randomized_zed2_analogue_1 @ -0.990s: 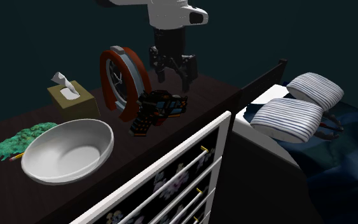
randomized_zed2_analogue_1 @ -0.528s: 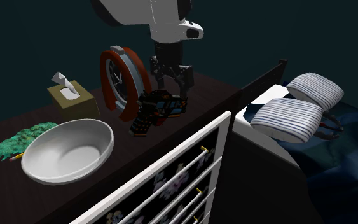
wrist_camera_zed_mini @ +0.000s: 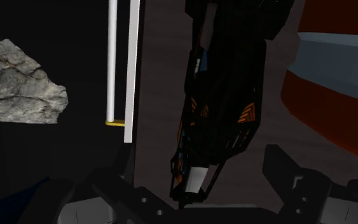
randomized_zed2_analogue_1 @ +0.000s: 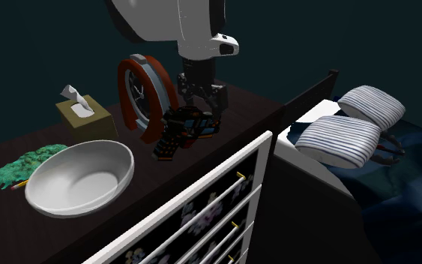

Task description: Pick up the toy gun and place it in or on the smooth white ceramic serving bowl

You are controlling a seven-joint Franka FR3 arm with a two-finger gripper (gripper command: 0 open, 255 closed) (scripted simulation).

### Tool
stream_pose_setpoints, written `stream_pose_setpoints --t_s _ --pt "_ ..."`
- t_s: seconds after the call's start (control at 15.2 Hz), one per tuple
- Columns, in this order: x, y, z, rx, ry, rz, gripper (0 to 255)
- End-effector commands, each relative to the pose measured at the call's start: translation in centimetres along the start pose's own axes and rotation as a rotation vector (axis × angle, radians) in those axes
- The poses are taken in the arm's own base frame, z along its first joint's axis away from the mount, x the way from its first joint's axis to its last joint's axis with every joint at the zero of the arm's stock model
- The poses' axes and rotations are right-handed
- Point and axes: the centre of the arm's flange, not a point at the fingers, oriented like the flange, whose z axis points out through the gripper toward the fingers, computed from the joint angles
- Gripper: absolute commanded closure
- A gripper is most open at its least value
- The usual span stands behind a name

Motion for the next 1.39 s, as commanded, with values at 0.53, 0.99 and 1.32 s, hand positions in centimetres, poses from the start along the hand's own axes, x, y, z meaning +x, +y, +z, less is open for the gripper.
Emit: stream_pose_setpoints --t_s 0.53,0.99,1.32 --pt "0.0 0.0 0.0 0.000 0.000 0.000 255" --pt "0.1 0.0 -2.1 0.000 0.000 0.000 255" --pt "0.2 0.0 -4.7 0.000 0.000 0.000 255"
